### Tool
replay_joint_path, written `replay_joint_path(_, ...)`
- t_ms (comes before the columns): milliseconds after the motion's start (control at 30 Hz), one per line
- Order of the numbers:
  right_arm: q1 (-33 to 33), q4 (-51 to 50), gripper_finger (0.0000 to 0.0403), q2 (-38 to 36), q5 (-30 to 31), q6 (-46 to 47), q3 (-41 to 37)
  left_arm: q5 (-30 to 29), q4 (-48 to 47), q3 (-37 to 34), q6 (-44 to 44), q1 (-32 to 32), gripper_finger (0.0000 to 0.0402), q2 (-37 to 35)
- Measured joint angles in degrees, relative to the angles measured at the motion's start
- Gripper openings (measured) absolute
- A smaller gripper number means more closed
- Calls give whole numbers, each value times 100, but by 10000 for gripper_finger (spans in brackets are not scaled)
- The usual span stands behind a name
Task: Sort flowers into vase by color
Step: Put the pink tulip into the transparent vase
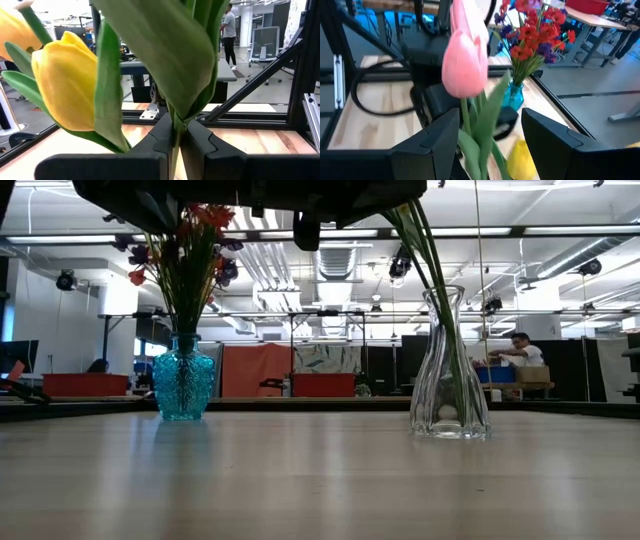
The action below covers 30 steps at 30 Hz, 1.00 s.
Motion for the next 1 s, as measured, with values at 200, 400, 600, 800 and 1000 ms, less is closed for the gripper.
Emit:
replay_joint_path(200,88,334,208,500,37,-208,-17,-35,31,-4,-1,18,8,0)
replay_joint_path(400,186,327,208,913,1050,-148,69,-46,35,-4,0,26,8,0)
replay_joint_path(600,151,353,170,931,1346,-120,208,-54,28,-2,0,26,8,-1)
replay_joint_path(800,89,368,56,830,1047,-100,208,-52,24,-2,0,26,8,-2)
replay_joint_path(1000,20,377,14,837,836,-8,208,-54,15,0,0,26,8,-2)
